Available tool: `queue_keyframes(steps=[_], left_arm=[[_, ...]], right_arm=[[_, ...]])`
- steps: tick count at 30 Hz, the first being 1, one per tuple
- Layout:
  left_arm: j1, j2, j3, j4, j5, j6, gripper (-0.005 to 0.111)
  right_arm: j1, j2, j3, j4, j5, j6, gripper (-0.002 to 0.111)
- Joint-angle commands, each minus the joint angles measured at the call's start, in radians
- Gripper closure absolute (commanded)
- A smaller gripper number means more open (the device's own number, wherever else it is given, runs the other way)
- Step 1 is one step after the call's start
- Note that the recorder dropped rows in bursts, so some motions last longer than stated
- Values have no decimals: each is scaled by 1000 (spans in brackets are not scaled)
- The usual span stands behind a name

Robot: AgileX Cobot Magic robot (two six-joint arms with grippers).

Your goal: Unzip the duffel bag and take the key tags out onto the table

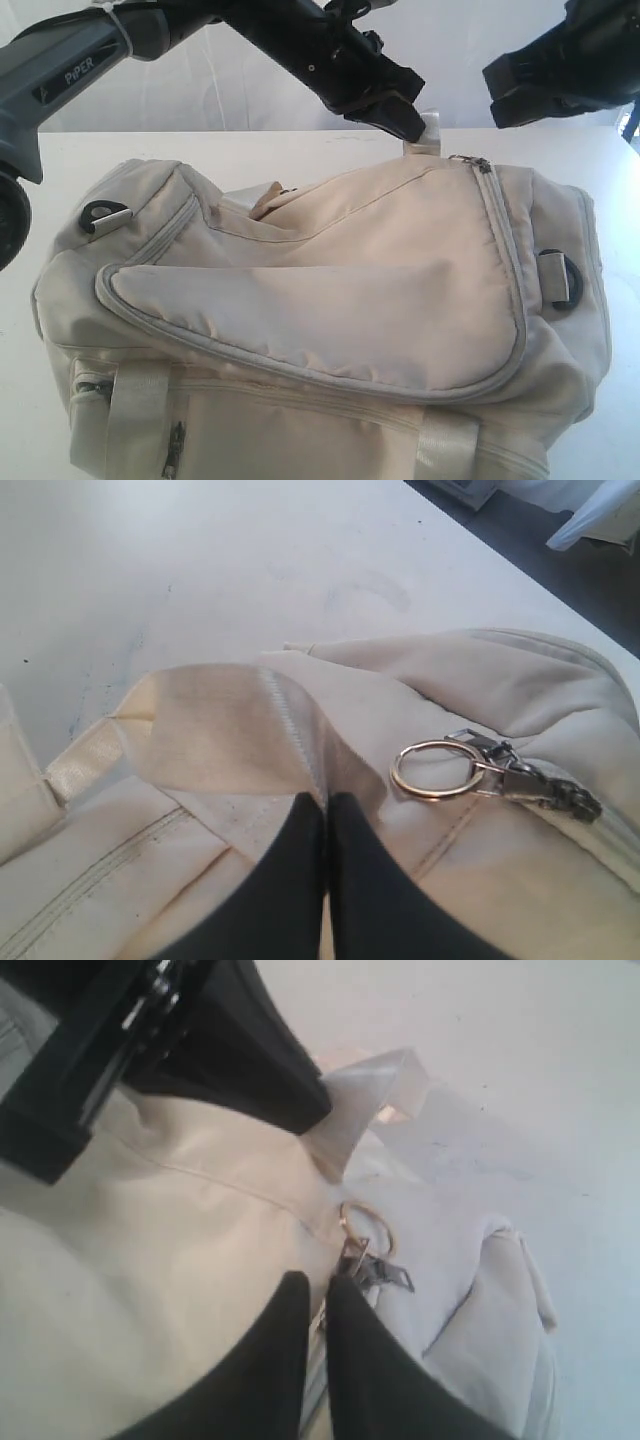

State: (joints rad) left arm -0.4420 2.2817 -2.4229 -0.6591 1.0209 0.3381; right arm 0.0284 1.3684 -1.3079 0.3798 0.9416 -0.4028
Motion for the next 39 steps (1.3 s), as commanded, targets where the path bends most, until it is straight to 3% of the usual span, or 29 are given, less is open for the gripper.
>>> queue_keyframes(steps=[1, 4, 20, 25, 31, 39], left_arm=[[1, -23, -10, -28, 11, 2, 107], [1, -23, -10, -28, 11, 14, 107], [1, -23, -10, -28, 11, 44, 107], [1, -23, -10, -35, 11, 44, 107], [1, -23, -10, -35, 11, 48, 107], [1, -23, -10, -35, 5, 48, 107]], right_arm=[[0, 114, -90, 0, 7, -13, 76], [0, 203, -160, 2, 96, -68, 58], [0, 332, -230, 4, 157, -92, 64], [0, 350, -230, 4, 164, -92, 76], [0, 349, -245, 4, 142, -92, 109], [0, 298, -265, -5, 144, -92, 108]])
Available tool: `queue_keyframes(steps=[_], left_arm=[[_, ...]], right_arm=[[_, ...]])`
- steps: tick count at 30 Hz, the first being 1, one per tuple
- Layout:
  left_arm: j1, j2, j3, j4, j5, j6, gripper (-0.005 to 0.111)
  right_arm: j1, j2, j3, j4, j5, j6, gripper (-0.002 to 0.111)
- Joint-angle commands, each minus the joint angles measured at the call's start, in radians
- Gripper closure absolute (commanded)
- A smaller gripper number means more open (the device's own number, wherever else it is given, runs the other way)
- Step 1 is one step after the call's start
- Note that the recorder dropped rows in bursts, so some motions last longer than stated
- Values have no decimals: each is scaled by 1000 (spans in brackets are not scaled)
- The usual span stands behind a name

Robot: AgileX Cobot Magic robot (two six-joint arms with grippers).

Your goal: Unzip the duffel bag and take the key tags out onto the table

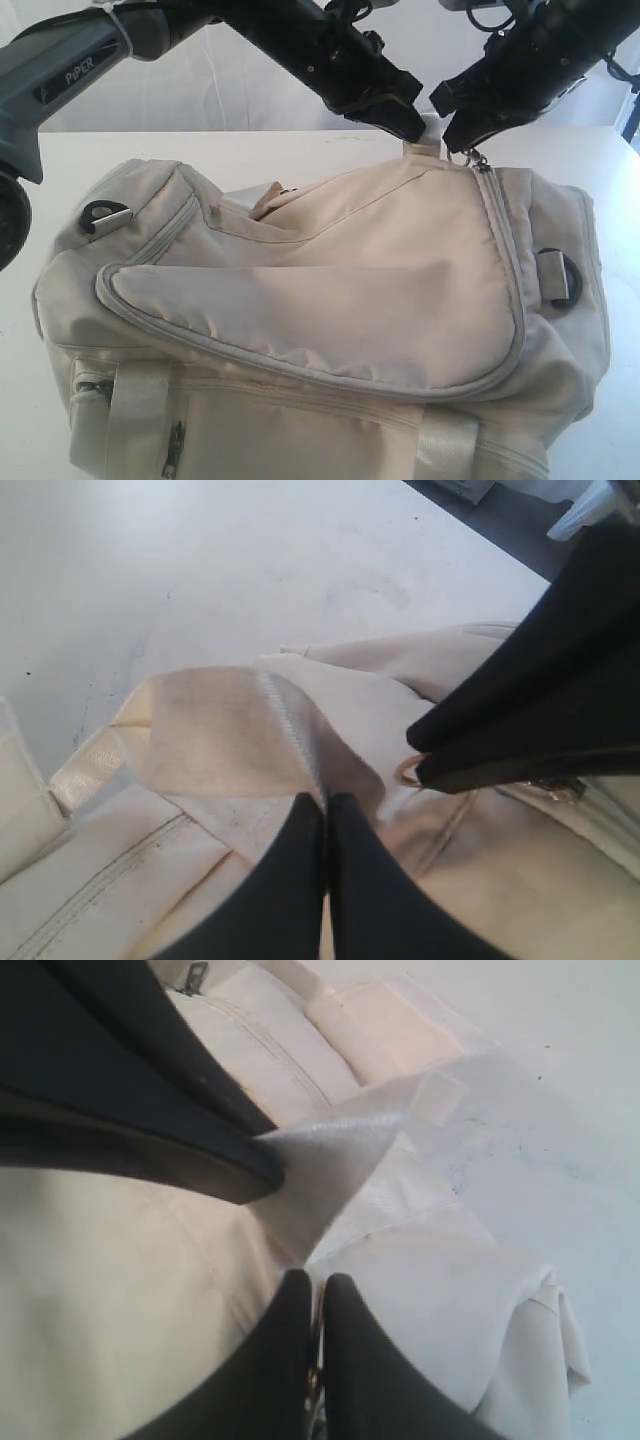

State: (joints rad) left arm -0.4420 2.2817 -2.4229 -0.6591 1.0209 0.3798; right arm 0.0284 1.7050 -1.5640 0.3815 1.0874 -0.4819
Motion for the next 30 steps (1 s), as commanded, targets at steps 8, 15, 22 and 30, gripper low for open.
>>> queue_keyframes(steps=[8, 15, 22, 30], left_arm=[[1, -23, -10, -35, -5, -2, 107], [1, -23, -10, -33, -21, -24, 107], [1, -23, -10, -29, -25, -44, 107], [1, -23, -10, -29, -27, -48, 107]], right_arm=[[0, -134, 9, -53, 22, 43, 108], [0, -236, 100, -69, 21, 71, 108], [0, -339, 204, -67, -1, 78, 108], [0, -453, 338, -61, -43, 88, 108]])
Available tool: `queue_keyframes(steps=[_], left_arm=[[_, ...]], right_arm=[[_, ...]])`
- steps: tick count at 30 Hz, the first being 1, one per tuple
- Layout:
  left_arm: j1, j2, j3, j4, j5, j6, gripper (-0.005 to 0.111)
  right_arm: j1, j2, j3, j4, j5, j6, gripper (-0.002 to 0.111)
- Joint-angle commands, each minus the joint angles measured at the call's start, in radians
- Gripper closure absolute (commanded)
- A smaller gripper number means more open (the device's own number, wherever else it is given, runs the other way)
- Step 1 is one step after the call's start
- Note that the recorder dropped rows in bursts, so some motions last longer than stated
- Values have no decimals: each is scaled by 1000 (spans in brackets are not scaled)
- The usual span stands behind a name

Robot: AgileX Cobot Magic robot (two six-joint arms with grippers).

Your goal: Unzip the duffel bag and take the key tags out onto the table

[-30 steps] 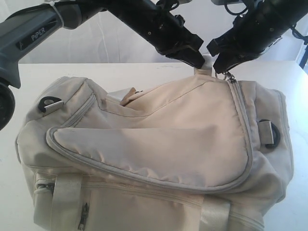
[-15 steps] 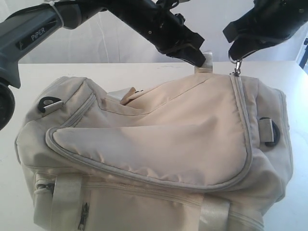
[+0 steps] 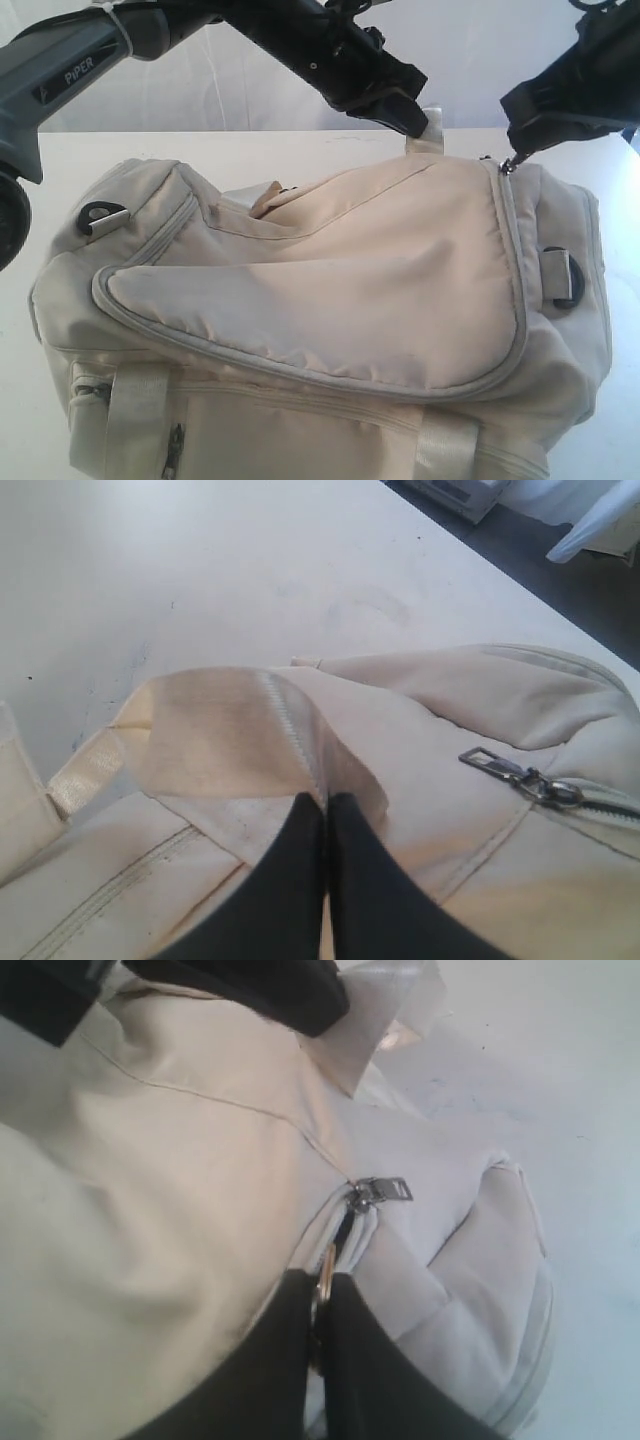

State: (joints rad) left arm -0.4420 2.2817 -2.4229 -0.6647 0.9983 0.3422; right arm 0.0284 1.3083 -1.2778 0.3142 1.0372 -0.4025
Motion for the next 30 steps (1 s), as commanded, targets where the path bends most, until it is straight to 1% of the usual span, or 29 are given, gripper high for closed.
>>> queue_keyframes(steps=[1, 8, 19, 23, 30], left_arm=[[1, -23, -10, -23, -7, -10, 107], [1, -23, -10, -12, -14, -13, 107], [1, -23, -10, 16, -30, -32, 107], [1, -23, -10, 16, -34, -32, 107], [1, -23, -10, 16, -37, -32, 107]], right_arm=[[0, -70, 66, 9, 6, 9, 108], [0, -172, 156, 44, 12, 9, 108], [0, -357, 346, 97, 45, 11, 108], [3, -421, 399, 142, 63, 11, 108], [3, -478, 477, 197, 103, 4, 108]])
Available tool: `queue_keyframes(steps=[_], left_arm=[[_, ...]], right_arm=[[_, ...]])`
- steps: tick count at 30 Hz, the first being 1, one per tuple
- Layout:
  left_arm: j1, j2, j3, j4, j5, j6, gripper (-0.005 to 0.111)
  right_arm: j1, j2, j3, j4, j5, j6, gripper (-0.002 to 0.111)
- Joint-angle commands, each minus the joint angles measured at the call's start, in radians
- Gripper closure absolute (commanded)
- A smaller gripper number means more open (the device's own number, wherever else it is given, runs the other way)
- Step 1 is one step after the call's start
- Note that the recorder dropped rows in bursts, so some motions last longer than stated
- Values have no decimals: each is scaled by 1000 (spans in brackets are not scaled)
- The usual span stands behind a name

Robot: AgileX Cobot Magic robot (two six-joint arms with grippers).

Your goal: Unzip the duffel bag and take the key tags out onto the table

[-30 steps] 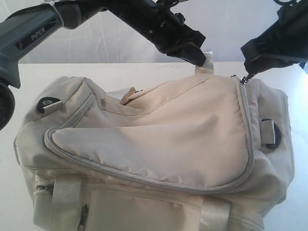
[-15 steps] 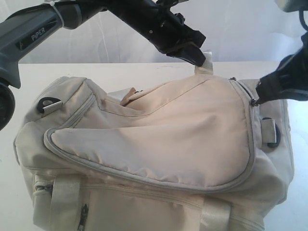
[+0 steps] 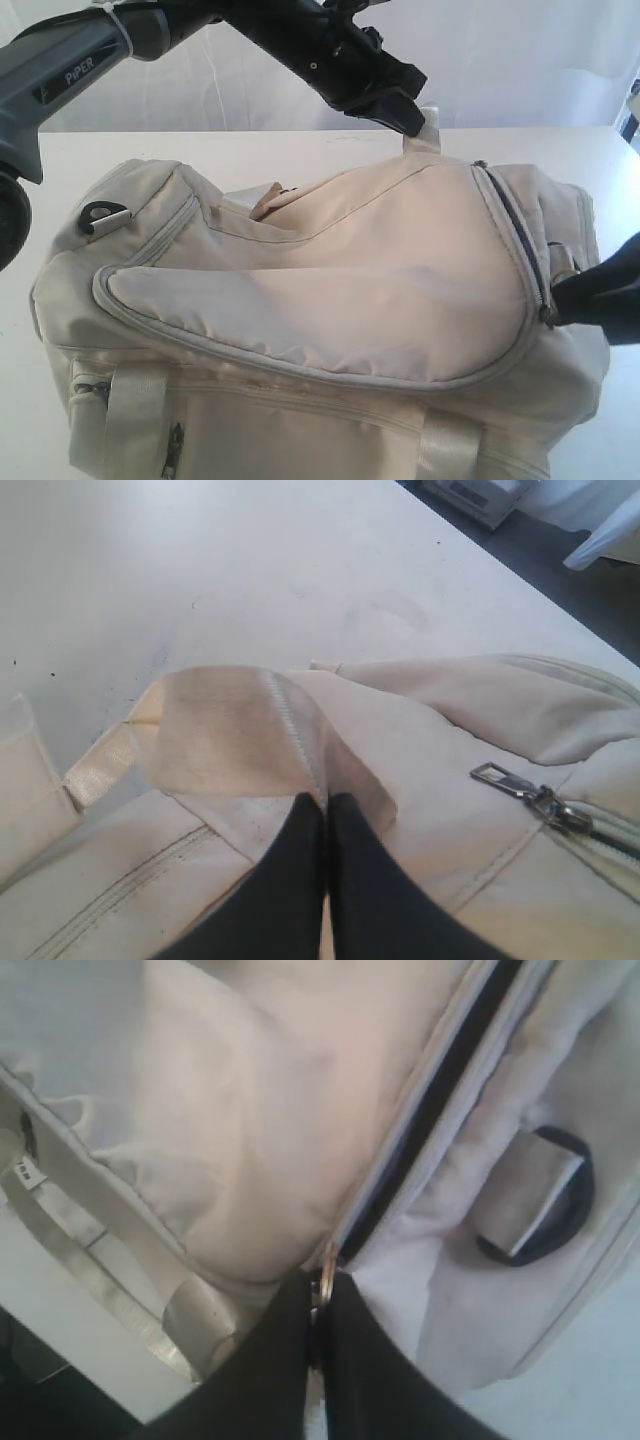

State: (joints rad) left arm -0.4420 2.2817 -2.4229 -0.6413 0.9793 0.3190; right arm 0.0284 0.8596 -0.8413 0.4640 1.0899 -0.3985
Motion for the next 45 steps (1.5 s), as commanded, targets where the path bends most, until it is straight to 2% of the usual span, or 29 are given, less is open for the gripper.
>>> queue_keyframes(steps=[1, 17, 25, 26, 27, 29, 30, 31, 32, 34, 37, 41, 45], left_arm=[[1, -23, -10, -7, -18, -9, 107], [1, -23, -10, -7, -21, -9, 107], [1, -23, -10, 1, -23, -5, 107], [1, -23, -10, 3, -25, -5, 107], [1, -23, -10, 22, -27, -5, 106], [1, -23, -10, 41, -36, -5, 95], [1, -23, -10, 46, -38, -5, 84], [1, -26, -10, 46, -38, -5, 74], [1, -30, -10, 57, -27, -5, 61], [1, -62, -10, 139, 6, -5, 48], [1, -127, -10, 281, 129, -5, 48], [1, -170, -3, 294, 242, 32, 52], [10, -235, 56, 283, 242, 54, 73]], right_arm=[[3, -35, 49, 56, 54, 0, 108], [3, -46, 214, 220, 49, -90, 108], [3, -46, 307, 290, -42, -98, 108], [3, -46, 305, 290, -42, -98, 106], [3, -46, 298, 290, -42, -104, 98], [3, -46, 278, 285, -36, -107, 77], [3, -46, 259, 285, -28, -107, 63], [3, -46, 240, 280, -23, -107, 55], [3, -46, 207, 262, -14, -104, 48], [3, -46, 124, 186, -4, -88, 48], [3, -48, 36, 87, -4, -32, 48], [3, -48, 19, 70, -20, -8, 48], [3, -48, 15, 65, -14, -8, 48]])
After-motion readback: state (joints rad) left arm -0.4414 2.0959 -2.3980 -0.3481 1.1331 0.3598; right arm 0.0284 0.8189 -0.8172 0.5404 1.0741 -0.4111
